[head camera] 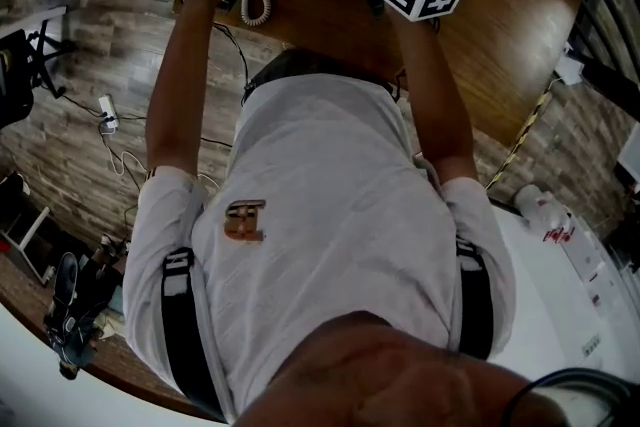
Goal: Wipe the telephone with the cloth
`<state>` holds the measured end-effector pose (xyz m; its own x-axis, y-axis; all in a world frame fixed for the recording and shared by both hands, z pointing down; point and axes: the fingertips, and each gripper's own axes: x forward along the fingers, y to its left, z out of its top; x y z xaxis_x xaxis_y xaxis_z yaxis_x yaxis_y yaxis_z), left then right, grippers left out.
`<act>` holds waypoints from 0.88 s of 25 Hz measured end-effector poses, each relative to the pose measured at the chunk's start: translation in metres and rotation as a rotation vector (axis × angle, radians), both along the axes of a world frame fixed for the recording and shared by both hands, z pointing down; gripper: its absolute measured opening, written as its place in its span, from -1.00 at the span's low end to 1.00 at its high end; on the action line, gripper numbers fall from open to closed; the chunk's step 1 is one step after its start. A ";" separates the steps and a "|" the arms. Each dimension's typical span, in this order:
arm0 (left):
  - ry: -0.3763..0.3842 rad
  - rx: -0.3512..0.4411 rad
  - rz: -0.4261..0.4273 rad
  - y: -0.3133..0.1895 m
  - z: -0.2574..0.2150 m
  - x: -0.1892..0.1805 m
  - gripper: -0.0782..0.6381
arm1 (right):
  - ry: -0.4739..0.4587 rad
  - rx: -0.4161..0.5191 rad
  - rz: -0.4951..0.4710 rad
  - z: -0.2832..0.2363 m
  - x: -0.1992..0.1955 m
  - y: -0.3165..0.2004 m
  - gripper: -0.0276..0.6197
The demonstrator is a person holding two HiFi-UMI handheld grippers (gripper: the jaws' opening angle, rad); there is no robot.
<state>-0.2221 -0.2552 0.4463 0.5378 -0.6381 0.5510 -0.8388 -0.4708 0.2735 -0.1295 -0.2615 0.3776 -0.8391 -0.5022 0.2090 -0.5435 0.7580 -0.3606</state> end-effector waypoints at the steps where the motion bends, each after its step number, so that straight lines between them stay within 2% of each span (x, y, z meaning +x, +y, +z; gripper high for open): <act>1: 0.001 -0.016 0.010 -0.002 0.004 -0.001 -0.41 | 0.006 -0.015 -0.003 0.002 -0.003 -0.002 -0.73; 11: 0.016 -0.151 0.103 -0.010 0.036 0.002 -0.41 | 0.073 -0.148 -0.035 0.037 -0.027 -0.017 -0.73; 22: 0.027 -0.205 0.165 -0.015 0.054 0.001 -0.41 | 0.163 -0.263 0.022 0.077 -0.040 -0.036 -0.73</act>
